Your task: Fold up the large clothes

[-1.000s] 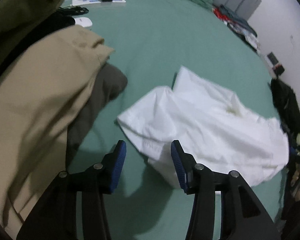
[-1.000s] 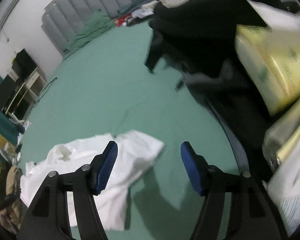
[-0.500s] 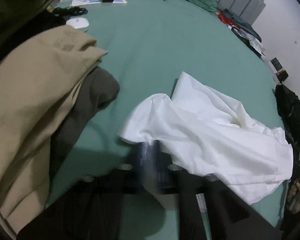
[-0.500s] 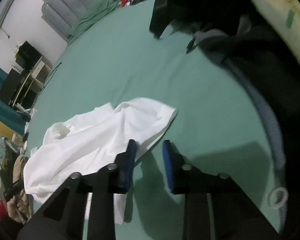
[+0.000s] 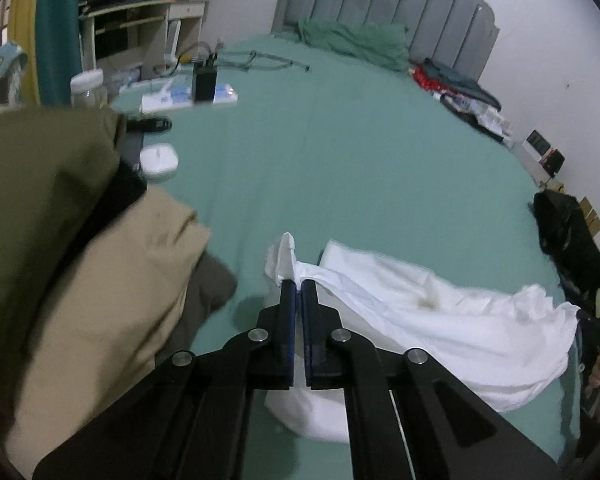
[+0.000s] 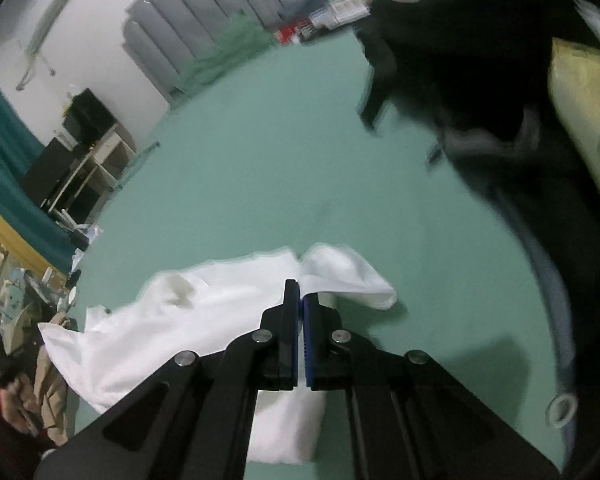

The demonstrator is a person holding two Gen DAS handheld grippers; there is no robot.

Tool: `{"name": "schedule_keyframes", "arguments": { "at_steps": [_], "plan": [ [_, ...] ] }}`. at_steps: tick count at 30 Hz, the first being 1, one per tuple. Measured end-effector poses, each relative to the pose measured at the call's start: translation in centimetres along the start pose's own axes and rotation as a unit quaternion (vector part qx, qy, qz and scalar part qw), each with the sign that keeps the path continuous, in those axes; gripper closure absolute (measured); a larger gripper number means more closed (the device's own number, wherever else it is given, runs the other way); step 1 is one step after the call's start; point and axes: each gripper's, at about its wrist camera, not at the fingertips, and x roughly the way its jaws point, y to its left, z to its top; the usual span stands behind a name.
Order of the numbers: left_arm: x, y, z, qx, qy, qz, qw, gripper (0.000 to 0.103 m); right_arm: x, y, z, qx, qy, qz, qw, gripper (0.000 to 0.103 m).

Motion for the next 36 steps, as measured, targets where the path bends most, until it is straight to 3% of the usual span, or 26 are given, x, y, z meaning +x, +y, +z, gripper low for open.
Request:
{"name": "schedule_keyframes", "arguments": {
  "at_steps": [5, 10, 12, 16, 18, 19, 20, 21, 22, 25, 30, 36],
  "plan": [
    [-0.5, -0.7, 3.5, -0.003, -0.034, -0.003, 0.9994, 0.100, -0.5, 3.7, 4.5, -0.066, -0.037, -0.012, 0.997, 0.101],
    [2.2, -0.3, 7.3, -0.056, -0.052, -0.008, 0.9970, 0.100, 0.9, 5.1, 8.5, -0.088, -0.059, -0.025, 0.994, 0.101],
    [4.1, 0.0, 8.2, -0.070, -0.048, 0.003, 0.9964, 0.099, 2.6, 5.2, 9.5, -0.092, -0.055, -0.035, 0.994, 0.100],
    [9.4, 1.0, 8.7, -0.098, 0.010, 0.034, 0.9946, 0.099, 6.2, 3.1, 9.7, -0.055, -0.023, -0.053, 0.997, 0.099],
    [11.2, 1.6, 8.3, -0.108, 0.034, 0.044, 0.9926, 0.089, 7.7, 2.0, 8.8, -0.055, 0.001, -0.079, 0.995, 0.091],
    [11.8, 1.9, 7.9, -0.112, 0.042, 0.042, 0.9919, 0.064, 8.3, 1.2, 8.1, -0.053, 0.013, -0.091, 0.994, 0.084],
    [11.8, 2.1, 7.6, -0.116, 0.043, 0.043, 0.9914, 0.045, 8.4, 0.8, 7.8, -0.051, 0.018, -0.096, 0.994, 0.065],
    [11.7, 2.4, 7.3, -0.119, 0.041, 0.045, 0.9910, 0.042, 8.3, 0.2, 7.3, -0.046, 0.020, -0.099, 0.994, 0.052],
    [11.5, 2.5, 6.9, -0.117, 0.041, 0.046, 0.9912, 0.042, 8.0, -0.5, 6.8, -0.038, 0.019, -0.100, 0.994, 0.050],
    [10.4, 2.6, 5.6, -0.095, 0.050, 0.044, 0.9933, 0.042, 6.8, -1.7, 6.2, -0.019, 0.022, -0.110, 0.993, 0.050],
    [8.2, 0.3, 2.5, -0.023, 0.081, 0.020, 0.9962, 0.042, 3.8, -1.3, 4.2, 0.008, 0.009, -0.086, 0.996, 0.049],
    [8.9, -6.9, -0.8, 0.094, 0.133, -0.024, 0.9863, 0.042, 4.5, 2.8, 1.3, -0.023, 0.040, -0.070, 0.996, 0.046]
  ]
}}
